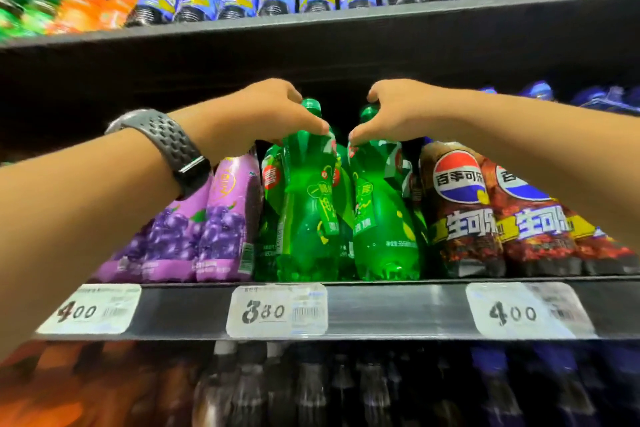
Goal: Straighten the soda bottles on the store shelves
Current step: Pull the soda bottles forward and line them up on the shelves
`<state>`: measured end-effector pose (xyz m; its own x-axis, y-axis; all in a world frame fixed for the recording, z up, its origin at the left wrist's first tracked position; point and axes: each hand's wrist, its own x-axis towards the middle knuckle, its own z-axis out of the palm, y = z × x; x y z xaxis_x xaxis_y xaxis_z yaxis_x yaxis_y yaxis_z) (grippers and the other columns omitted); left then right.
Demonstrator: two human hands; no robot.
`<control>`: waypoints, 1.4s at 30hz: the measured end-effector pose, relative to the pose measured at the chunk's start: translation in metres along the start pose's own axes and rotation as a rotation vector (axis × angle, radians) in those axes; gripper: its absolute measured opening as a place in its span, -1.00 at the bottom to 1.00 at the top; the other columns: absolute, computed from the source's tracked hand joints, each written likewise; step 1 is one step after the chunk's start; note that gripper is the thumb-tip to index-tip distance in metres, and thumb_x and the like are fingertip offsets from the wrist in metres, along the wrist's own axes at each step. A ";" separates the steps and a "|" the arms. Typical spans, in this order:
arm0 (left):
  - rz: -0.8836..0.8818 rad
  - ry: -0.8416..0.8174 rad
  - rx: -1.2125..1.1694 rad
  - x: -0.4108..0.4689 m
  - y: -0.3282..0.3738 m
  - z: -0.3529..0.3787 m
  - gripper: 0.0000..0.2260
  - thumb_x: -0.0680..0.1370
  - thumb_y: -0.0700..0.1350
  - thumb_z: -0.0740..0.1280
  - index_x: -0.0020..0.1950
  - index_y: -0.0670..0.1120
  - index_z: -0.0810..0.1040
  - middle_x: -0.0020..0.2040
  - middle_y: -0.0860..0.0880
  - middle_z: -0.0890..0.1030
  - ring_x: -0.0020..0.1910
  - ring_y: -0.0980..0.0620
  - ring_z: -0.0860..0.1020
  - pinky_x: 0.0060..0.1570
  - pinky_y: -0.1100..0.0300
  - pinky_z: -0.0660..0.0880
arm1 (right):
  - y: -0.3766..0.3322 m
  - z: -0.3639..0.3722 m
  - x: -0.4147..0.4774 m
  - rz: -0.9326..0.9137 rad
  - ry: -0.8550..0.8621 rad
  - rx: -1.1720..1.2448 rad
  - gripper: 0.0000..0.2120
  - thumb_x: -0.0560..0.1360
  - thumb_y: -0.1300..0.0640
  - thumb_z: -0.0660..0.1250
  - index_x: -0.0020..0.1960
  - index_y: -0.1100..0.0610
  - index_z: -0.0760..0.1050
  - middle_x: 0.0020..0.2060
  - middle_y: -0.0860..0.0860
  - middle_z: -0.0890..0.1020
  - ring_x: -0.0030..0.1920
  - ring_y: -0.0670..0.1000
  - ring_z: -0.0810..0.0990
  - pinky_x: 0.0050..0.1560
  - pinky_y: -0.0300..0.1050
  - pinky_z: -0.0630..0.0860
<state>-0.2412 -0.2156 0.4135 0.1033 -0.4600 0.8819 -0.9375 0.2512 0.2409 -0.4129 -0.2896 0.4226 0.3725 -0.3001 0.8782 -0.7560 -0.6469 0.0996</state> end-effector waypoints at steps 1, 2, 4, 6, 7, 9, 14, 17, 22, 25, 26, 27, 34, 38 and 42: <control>-0.007 -0.023 -0.055 -0.001 -0.003 0.000 -0.59 0.35 0.01 0.54 0.11 -0.08 0.55 0.10 -0.15 0.63 0.06 -0.06 0.62 0.10 -0.02 0.57 | -0.001 0.001 -0.001 -0.002 0.006 -0.018 -0.28 0.33 -0.25 0.43 0.25 0.27 0.47 0.17 0.20 0.57 0.15 0.20 0.53 0.16 0.02 0.50; -0.014 -0.046 -0.107 -0.002 -0.006 0.000 -0.63 0.37 -0.02 0.52 0.11 -0.06 0.53 0.10 -0.13 0.63 0.08 -0.05 0.62 0.11 0.03 0.56 | -0.003 0.003 -0.003 -0.003 0.017 -0.031 -0.27 0.33 -0.28 0.42 0.23 0.27 0.48 0.16 0.20 0.57 0.14 0.19 0.53 0.13 -0.01 0.50; -0.024 -0.092 -0.184 -0.003 -0.009 -0.001 -0.62 0.38 -0.03 0.49 0.14 -0.12 0.54 0.11 -0.14 0.63 0.11 -0.07 0.60 0.15 0.01 0.51 | -0.006 0.005 -0.005 -0.004 0.045 -0.026 -0.26 0.32 -0.31 0.41 0.22 0.28 0.48 0.14 0.19 0.58 0.13 0.19 0.54 0.05 -0.06 0.48; -0.013 -0.064 -0.106 -0.002 -0.010 0.000 -0.39 0.32 0.15 0.49 0.26 -0.14 0.51 0.17 -0.14 0.60 0.18 -0.10 0.57 0.26 -0.06 0.45 | -0.009 0.004 -0.007 0.007 0.015 -0.014 -0.28 0.36 -0.30 0.38 0.24 0.26 0.46 0.13 0.17 0.57 0.11 0.17 0.54 0.01 -0.07 0.47; -0.006 -0.005 -0.008 -0.002 -0.011 0.002 -0.26 0.28 0.27 0.48 0.33 -0.10 0.47 0.21 -0.09 0.58 0.20 -0.07 0.54 0.27 -0.01 0.43 | -0.009 0.002 -0.006 0.028 -0.013 0.012 -0.35 0.38 -0.27 0.37 0.23 0.23 0.46 0.08 0.14 0.56 0.03 0.14 0.55 -0.07 -0.08 0.48; -0.003 0.090 0.121 -0.004 -0.010 0.005 -0.14 0.22 0.41 0.43 0.39 -0.05 0.42 0.22 -0.02 0.55 0.18 0.00 0.53 0.21 0.10 0.43 | -0.007 -0.004 -0.005 0.071 -0.044 0.079 -0.53 0.38 -0.17 0.37 0.11 0.14 0.47 -0.10 0.06 0.52 -0.22 0.04 0.50 -0.31 -0.17 0.40; 0.031 0.052 0.056 -0.005 -0.008 0.007 -0.66 0.32 0.18 0.51 -0.12 -0.01 0.55 0.02 -0.13 0.64 0.00 -0.07 0.61 0.13 -0.07 0.52 | -0.003 -0.003 -0.005 0.049 -0.005 0.004 -0.29 0.36 -0.21 0.43 0.31 0.25 0.40 0.19 0.18 0.54 0.12 0.18 0.54 0.00 -0.07 0.48; 0.018 -0.016 -0.091 -0.008 -0.008 0.004 -0.65 0.29 0.05 0.49 -0.08 -0.14 0.58 0.05 -0.21 0.62 0.06 -0.12 0.60 0.13 -0.11 0.51 | -0.004 0.004 -0.006 0.029 0.038 -0.050 -0.18 0.33 -0.36 0.36 0.29 0.27 0.42 0.20 0.21 0.53 0.17 0.20 0.51 0.03 -0.07 0.43; -0.005 -0.048 -0.071 -0.008 -0.010 0.002 -0.50 0.22 0.28 0.48 0.00 -0.01 0.62 0.03 -0.04 0.64 0.05 0.00 0.60 0.16 -0.01 0.52 | 0.000 0.000 -0.004 0.056 -0.027 0.067 -0.45 0.42 -0.26 0.33 0.14 0.18 0.52 0.05 0.13 0.59 -0.10 0.09 0.53 -0.21 -0.10 0.42; 0.008 0.003 -0.082 -0.003 -0.015 0.003 -0.66 0.29 0.20 0.53 -0.10 0.04 0.57 -0.02 0.01 0.64 -0.01 0.05 0.58 0.17 0.03 0.49 | 0.004 -0.001 -0.004 0.057 -0.050 0.215 -0.63 0.47 -0.07 0.32 0.12 0.18 0.53 -0.04 0.11 0.61 -0.27 -0.03 0.53 -0.37 -0.21 0.43; 0.006 0.002 -0.104 -0.002 -0.017 0.003 -0.65 0.30 0.16 0.54 -0.05 0.02 0.59 -0.01 -0.01 0.65 0.00 0.03 0.58 0.18 0.04 0.49 | 0.006 0.000 -0.005 0.049 -0.051 0.221 -0.61 0.48 -0.07 0.33 0.17 0.18 0.51 -0.06 0.08 0.59 -0.28 -0.05 0.52 -0.39 -0.22 0.41; 0.002 -0.007 -0.129 -0.001 -0.018 0.003 -0.60 0.30 0.13 0.55 0.04 -0.01 0.61 0.00 -0.01 0.66 0.03 0.03 0.59 0.17 0.05 0.50 | 0.007 0.000 -0.005 0.043 -0.047 0.228 -0.56 0.49 -0.09 0.33 0.24 0.17 0.48 -0.06 0.05 0.55 -0.27 -0.07 0.51 -0.39 -0.24 0.40; 0.000 -0.074 -0.199 -0.003 -0.022 -0.001 -0.48 0.32 0.11 0.54 0.20 -0.08 0.60 0.09 -0.02 0.65 0.11 0.01 0.59 0.21 0.02 0.49 | 0.009 -0.003 -0.005 0.073 -0.108 0.435 -0.43 0.48 -0.08 0.38 0.38 0.18 0.37 0.02 0.05 0.54 -0.12 -0.02 0.58 -0.26 -0.17 0.54; 0.058 -0.041 -0.155 -0.008 -0.026 -0.001 -0.55 0.30 0.22 0.51 0.06 -0.02 0.65 -0.01 0.01 0.68 0.06 0.01 0.61 0.20 -0.04 0.49 | 0.007 0.000 -0.003 0.095 -0.060 0.281 -0.44 0.51 -0.10 0.32 0.40 0.16 0.34 0.02 0.04 0.49 -0.22 -0.09 0.49 -0.38 -0.26 0.37; 0.118 0.115 -0.091 -0.009 -0.035 -0.005 -0.60 0.45 0.23 0.37 0.10 -0.03 0.63 -0.01 0.00 0.67 -0.05 0.08 0.60 0.14 0.07 0.52 | -0.004 0.006 -0.002 0.081 0.032 -0.034 -0.42 0.52 -0.13 0.25 0.37 0.24 0.33 0.28 0.21 0.47 0.20 0.21 0.48 0.07 -0.04 0.44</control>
<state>-0.2071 -0.2158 0.3990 0.0369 -0.3239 0.9454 -0.9118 0.3763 0.1645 -0.4069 -0.2904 0.4180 0.2923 -0.3280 0.8983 -0.8012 -0.5968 0.0428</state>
